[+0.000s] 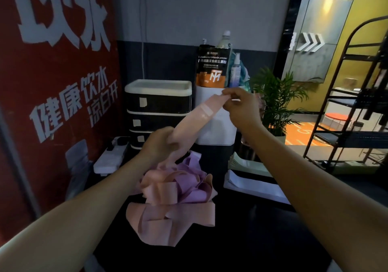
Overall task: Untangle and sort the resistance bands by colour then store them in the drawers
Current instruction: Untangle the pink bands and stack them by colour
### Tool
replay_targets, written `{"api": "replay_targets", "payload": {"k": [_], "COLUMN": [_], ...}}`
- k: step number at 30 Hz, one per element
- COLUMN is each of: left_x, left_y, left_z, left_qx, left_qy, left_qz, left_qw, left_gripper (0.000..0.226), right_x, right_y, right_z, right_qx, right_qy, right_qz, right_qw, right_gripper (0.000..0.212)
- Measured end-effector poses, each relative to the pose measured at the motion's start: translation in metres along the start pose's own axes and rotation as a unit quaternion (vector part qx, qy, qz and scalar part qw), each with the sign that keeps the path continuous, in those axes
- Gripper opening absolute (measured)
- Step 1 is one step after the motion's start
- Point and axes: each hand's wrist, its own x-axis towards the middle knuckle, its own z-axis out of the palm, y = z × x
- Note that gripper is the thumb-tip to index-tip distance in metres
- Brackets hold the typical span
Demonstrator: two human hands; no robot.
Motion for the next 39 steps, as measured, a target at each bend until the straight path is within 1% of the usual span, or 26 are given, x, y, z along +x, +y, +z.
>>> {"api": "replay_targets", "payload": {"k": [2, 6, 7, 10, 12, 15, 16, 19, 20, 24, 26, 29, 34, 36, 39], "left_x": [0.001, 0.005, 0.005, 0.003, -0.001, -0.002, -0.001, 0.004, 0.006, 0.003, 0.000, -0.004, -0.009, -0.011, -0.014], "left_y": [0.001, 0.014, 0.020, 0.033, 0.043, 0.058, 0.064, 0.086, 0.093, 0.117, 0.124, 0.127, 0.135, 0.139, 0.145], "left_z": [-0.006, -0.022, -0.025, -0.024, -0.017, -0.001, 0.003, 0.016, 0.020, 0.041, 0.049, 0.058, 0.061, 0.059, 0.057], "left_qx": [-0.006, -0.089, -0.099, -0.141, -0.158, -0.198, -0.213, -0.256, -0.270, -0.284, -0.300, -0.323, -0.328, -0.325, -0.310], "left_qy": [0.018, 0.018, 0.000, -0.095, -0.151, -0.189, -0.182, -0.092, -0.076, -0.087, -0.078, -0.071, -0.045, -0.042, -0.038], "left_qz": [-0.012, -0.019, -0.017, -0.011, -0.010, -0.005, -0.001, 0.021, 0.030, 0.048, 0.048, 0.049, 0.063, 0.075, 0.091], "left_qw": [1.000, 0.996, 0.995, 0.985, 0.976, 0.962, 0.960, 0.962, 0.959, 0.953, 0.950, 0.942, 0.941, 0.942, 0.946], "left_gripper": [0.023, 0.021, 0.022, 0.031, 0.030, 0.032, 0.034, 0.025, 0.022, 0.016, 0.010, 0.011, 0.017, 0.016, 0.013], "right_x": [0.001, -0.006, -0.007, -0.012, -0.017, -0.028, -0.032, -0.044, -0.048, -0.058, -0.063, -0.072, -0.084, -0.087, -0.088], "right_y": [0.010, 0.026, 0.027, 0.024, 0.018, 0.007, 0.006, 0.008, 0.011, 0.021, 0.025, 0.029, 0.027, 0.025, 0.024], "right_z": [-0.011, -0.027, -0.029, -0.033, -0.036, -0.042, -0.046, -0.055, -0.058, -0.070, -0.077, -0.088, -0.105, -0.110, -0.117], "right_qx": [-0.001, -0.002, 0.002, 0.018, 0.040, 0.070, 0.077, 0.089, 0.079, 0.024, 0.017, 0.029, 0.067, 0.054, 0.024], "right_qy": [0.025, 0.041, 0.038, 0.012, -0.005, -0.040, -0.050, -0.080, -0.087, -0.090, -0.091, -0.102, -0.164, -0.189, -0.203], "right_qz": [0.019, 0.054, 0.059, 0.048, 0.031, 0.012, 0.009, 0.005, -0.001, -0.019, -0.009, 0.018, 0.021, 0.012, 0.016], "right_qw": [1.000, 0.998, 0.998, 0.999, 0.999, 0.997, 0.996, 0.993, 0.993, 0.995, 0.996, 0.994, 0.984, 0.980, 0.979], "right_gripper": [0.030, 0.031, 0.032, 0.027, 0.024, 0.027, 0.028, 0.030, 0.032, 0.035, 0.034, 0.031, 0.030, 0.032, 0.035]}}
